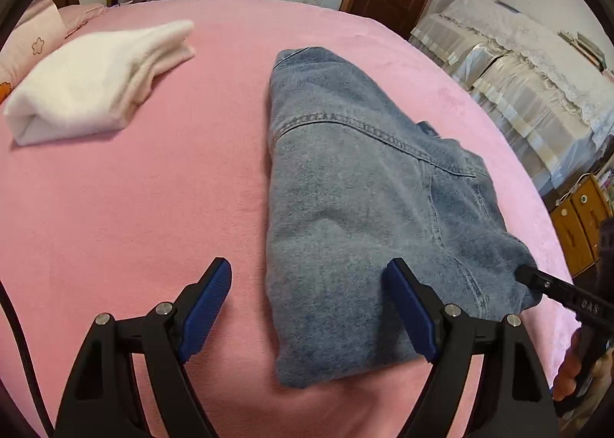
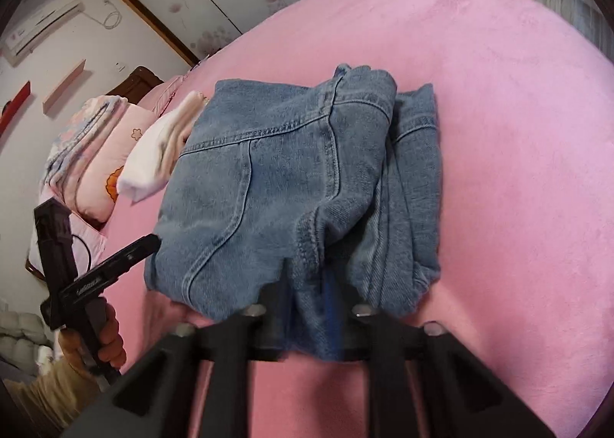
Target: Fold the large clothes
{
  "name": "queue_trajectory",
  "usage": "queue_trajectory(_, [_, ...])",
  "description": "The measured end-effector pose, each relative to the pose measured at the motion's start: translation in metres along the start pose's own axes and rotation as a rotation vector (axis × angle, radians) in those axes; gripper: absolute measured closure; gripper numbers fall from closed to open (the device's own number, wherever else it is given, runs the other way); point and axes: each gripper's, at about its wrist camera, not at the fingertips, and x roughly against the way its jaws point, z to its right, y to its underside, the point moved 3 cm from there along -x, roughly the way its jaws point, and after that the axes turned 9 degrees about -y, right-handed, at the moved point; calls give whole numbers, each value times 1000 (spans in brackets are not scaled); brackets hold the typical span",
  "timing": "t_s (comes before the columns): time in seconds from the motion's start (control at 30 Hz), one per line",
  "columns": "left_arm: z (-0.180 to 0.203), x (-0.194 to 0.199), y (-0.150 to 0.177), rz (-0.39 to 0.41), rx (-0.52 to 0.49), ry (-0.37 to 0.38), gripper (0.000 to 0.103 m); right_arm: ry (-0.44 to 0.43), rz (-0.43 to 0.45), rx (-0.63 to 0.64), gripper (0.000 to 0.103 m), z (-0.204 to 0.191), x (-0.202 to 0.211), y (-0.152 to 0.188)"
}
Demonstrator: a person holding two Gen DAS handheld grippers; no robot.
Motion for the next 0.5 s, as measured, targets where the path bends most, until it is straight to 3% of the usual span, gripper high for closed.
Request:
queue_trajectory(0.1, [11, 5, 0, 22, -30, 12, 22, 112, 150, 133, 96, -31, 36, 1])
queue_trajectory(0.17, [18, 3, 4, 11, -46, 25, 22, 160, 213, 143, 96, -33, 47, 0])
queue_trajectory(0.27, [27, -15, 14, -48, -78, -9, 22, 249, 151, 98, 98, -3, 27, 6])
queue_trajectory(0.33, [28, -22, 19, -64, -73, 9, 20, 281, 84, 45, 98, 25, 6, 17])
queue_trajectory(0.5, [25, -13, 16, -75, -87, -2, 20, 266, 130, -39, 77, 29, 27, 14])
